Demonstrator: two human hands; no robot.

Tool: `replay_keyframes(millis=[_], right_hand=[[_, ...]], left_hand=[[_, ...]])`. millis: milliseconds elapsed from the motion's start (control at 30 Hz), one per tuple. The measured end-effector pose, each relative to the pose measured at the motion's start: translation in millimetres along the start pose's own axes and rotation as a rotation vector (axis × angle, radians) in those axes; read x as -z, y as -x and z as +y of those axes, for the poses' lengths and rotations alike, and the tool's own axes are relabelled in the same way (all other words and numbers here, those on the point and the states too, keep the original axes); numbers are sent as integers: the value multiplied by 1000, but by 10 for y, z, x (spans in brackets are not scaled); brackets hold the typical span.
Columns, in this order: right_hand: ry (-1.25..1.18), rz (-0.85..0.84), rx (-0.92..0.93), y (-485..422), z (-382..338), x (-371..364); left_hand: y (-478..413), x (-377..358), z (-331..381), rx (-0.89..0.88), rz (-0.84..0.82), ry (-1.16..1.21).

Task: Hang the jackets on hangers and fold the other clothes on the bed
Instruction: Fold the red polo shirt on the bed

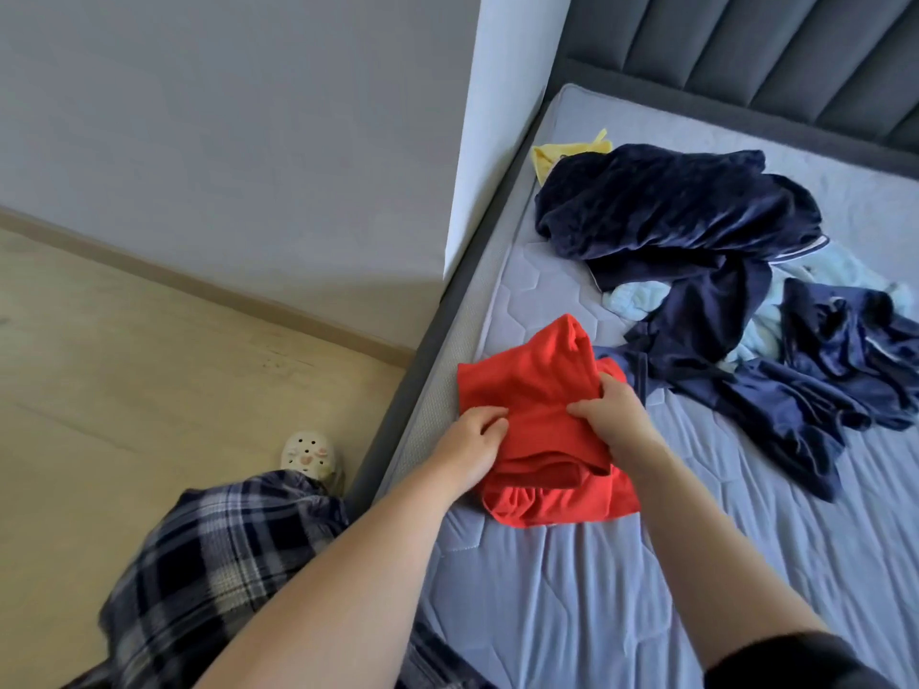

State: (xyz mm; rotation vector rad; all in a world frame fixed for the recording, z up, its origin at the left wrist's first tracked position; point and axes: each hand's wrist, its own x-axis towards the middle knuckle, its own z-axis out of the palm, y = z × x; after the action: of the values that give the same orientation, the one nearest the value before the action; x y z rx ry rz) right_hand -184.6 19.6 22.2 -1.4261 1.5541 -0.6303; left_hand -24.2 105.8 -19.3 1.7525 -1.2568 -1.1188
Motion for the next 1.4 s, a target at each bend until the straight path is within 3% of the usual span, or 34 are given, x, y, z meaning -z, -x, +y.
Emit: replay_keyframes(millis=[67, 200, 333, 433, 533, 633, 733, 800, 867, 967, 1100, 1233, 1333, 1400], right_hand=[[12, 52, 34, -155, -30, 157], [99, 36, -67, -385, 226, 471], [348, 126, -137, -335, 623, 393], [212, 252, -166, -225, 746, 246], [116, 257, -188, -150, 746, 76], [72, 237, -194, -82, 627, 38], [83, 40, -280, 69, 536, 74], [306, -131, -293, 200, 510, 35], [545, 17, -141, 253, 512, -16], [441, 321, 209, 264, 357, -65], [640, 352, 448, 103, 140, -241], [866, 68, 220, -148, 135, -407], [813, 25, 58, -219, 316, -385], [916, -6, -17, -250, 309, -386]], left_hand=[[-26, 27, -20, -30, 81, -5], [-20, -73, -125, 62, 24, -109], [-45, -242, -154, 216, -52, 166], [-10, -450, -98, 357, -60, 426], [7, -567, -62, 444, -41, 409], [-80, -342, -21, 354, 15, 413], [-146, 290, 15, 227, -214, 152], [-142, 636, -77, 188, -331, -115], [-64, 702, -192, 156, -309, -426], [57, 417, -300, 87, -75, -720], [101, 116, -339, -78, 45, -948], [143, 25, -373, -107, 50, -1042], [176, -32, -384, -150, -36, -1102], [194, -67, -382, -146, -99, -1144]])
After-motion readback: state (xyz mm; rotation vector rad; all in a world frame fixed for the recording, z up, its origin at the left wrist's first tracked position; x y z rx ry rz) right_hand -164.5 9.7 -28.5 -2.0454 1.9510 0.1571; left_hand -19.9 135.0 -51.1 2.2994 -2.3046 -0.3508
